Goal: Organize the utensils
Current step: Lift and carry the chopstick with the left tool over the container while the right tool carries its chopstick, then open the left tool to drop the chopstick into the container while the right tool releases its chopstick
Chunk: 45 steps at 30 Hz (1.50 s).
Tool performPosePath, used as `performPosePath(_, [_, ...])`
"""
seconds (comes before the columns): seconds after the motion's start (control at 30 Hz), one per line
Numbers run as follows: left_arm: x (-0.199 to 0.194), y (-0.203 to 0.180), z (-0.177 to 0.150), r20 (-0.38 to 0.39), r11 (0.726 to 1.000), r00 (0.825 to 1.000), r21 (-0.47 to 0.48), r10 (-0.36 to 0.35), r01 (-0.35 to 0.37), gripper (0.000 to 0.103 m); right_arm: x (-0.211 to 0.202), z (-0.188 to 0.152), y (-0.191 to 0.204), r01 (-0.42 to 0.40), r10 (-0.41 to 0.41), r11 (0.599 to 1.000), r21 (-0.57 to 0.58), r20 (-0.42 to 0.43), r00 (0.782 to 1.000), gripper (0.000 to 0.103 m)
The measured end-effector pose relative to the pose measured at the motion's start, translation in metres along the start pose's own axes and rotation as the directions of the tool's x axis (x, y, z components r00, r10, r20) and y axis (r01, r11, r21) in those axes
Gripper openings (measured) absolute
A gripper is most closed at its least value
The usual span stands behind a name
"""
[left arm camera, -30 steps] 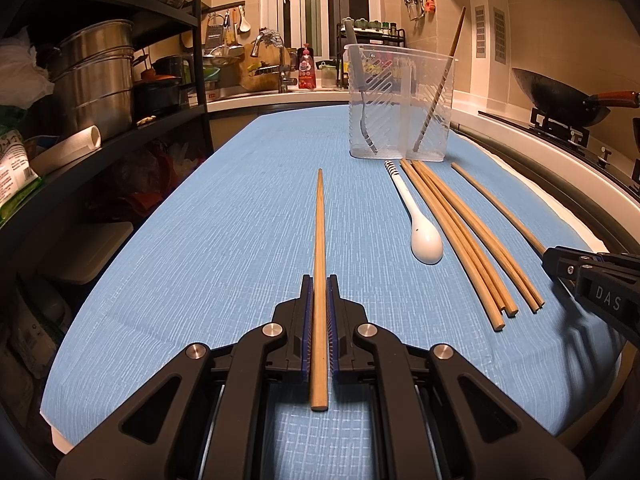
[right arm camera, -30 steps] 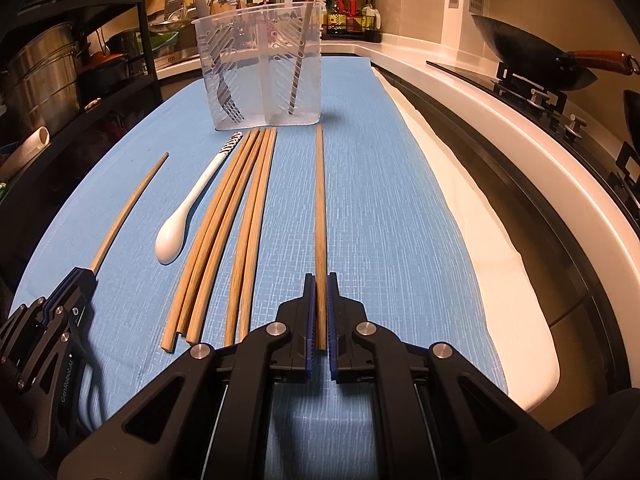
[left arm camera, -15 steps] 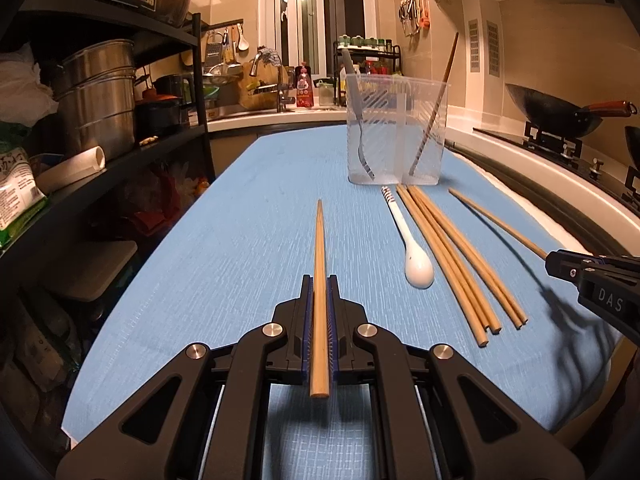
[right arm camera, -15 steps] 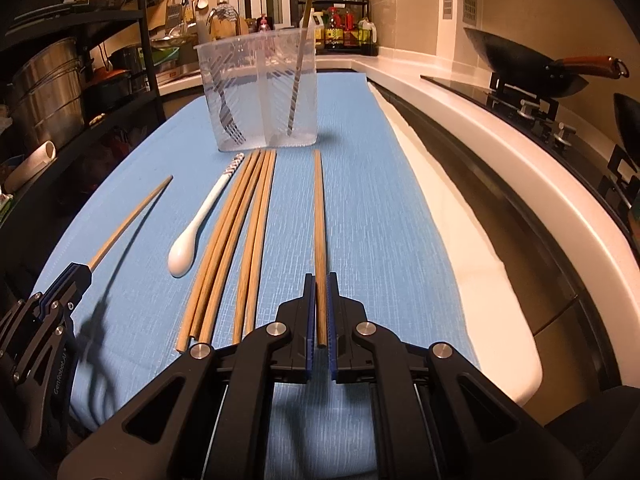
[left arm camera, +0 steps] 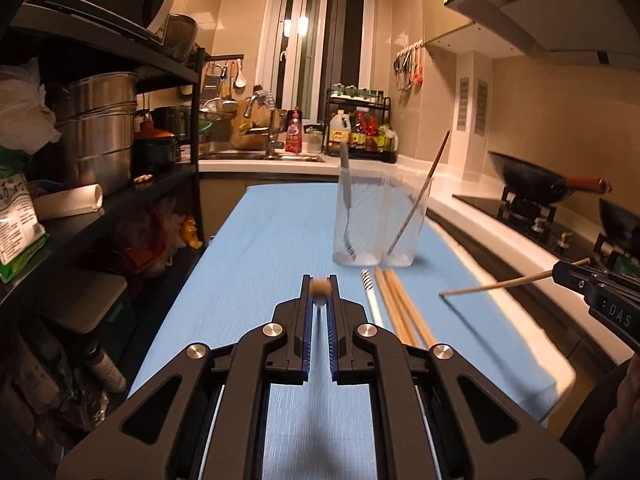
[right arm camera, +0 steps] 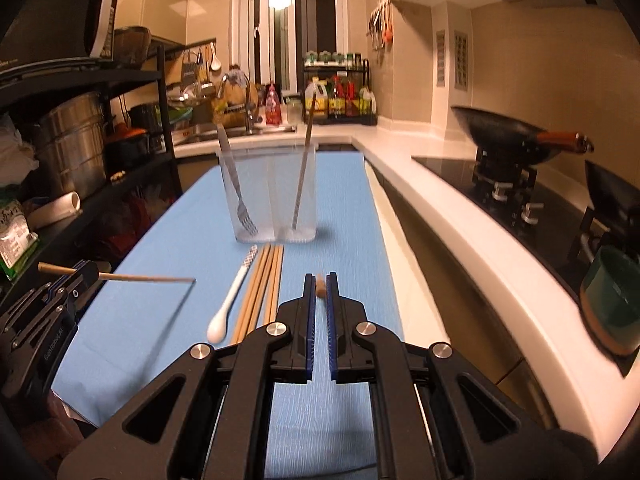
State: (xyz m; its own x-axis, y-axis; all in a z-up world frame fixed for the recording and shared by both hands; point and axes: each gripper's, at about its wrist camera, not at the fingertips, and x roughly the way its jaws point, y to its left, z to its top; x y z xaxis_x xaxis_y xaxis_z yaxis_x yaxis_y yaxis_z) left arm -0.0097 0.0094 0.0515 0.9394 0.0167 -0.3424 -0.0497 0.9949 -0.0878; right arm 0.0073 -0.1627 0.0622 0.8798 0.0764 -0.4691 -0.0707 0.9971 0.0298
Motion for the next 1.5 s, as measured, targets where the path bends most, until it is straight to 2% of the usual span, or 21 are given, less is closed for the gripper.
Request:
performPosePath(0.1, [-0.004, 0.004, 0.021, 0.024, 1.000, 0.999, -0.005, -0.022, 0.022, 0.007, -0.010, 0.019, 0.002, -0.017, 0.018, 1.000, -0.012, 0.039, 0.999, 0.005])
performPosePath(0.2, [-0.002, 0.003, 0.041, 0.011, 0.998, 0.998, 0.005, -0.064, 0.064, 0.007, -0.015, 0.039, 0.006, -0.038, 0.040, 0.999, -0.038, 0.060, 0.997, 0.005])
performPosePath(0.47, [0.029, 0.010, 0.095, -0.127, 0.983, 0.975, -0.008, -0.183, 0.183, 0.007, -0.003, 0.092, 0.009, -0.104, 0.105, 0.994, -0.035, 0.047, 0.993, 0.005])
performPosePath(0.67, [0.053, 0.009, 0.132, -0.163, 0.973, 0.959, -0.015, -0.230, 0.230, 0.007, 0.013, 0.145, 0.012, -0.139, 0.142, 0.989, -0.044, 0.069, 0.987, 0.005])
performPosePath(0.9, [0.079, -0.002, 0.201, -0.089, 0.965, 0.961, 0.018, -0.261, 0.263, 0.007, 0.027, 0.214, 0.027, -0.158, 0.171, 0.983, -0.093, 0.163, 0.972, 0.005])
performPosePath(1.07, [0.105, -0.009, 0.242, -0.013, 0.965, 0.965, 0.001, -0.263, 0.263, 0.007, 0.049, 0.241, 0.032, -0.136, 0.157, 0.985, -0.105, 0.226, 0.961, 0.005])
performPosePath(1.2, [0.137, -0.021, 0.245, -0.021, 0.967, 0.967, 0.012, -0.254, 0.255, 0.007, 0.085, 0.239, 0.035, -0.122, 0.144, 0.987, -0.109, 0.224, 0.964, 0.005])
performPosePath(1.33, [0.174, -0.032, 0.225, -0.092, 0.970, 0.967, 0.031, -0.237, 0.241, 0.007, 0.119, 0.225, 0.033, -0.131, 0.146, 0.987, -0.098, 0.167, 0.975, 0.005])
performPosePath(1.5, [0.202, -0.042, 0.195, -0.169, 0.968, 0.957, 0.049, -0.237, 0.248, 0.007, 0.141, 0.203, 0.033, -0.132, 0.142, 0.986, -0.098, 0.105, 0.984, 0.005])
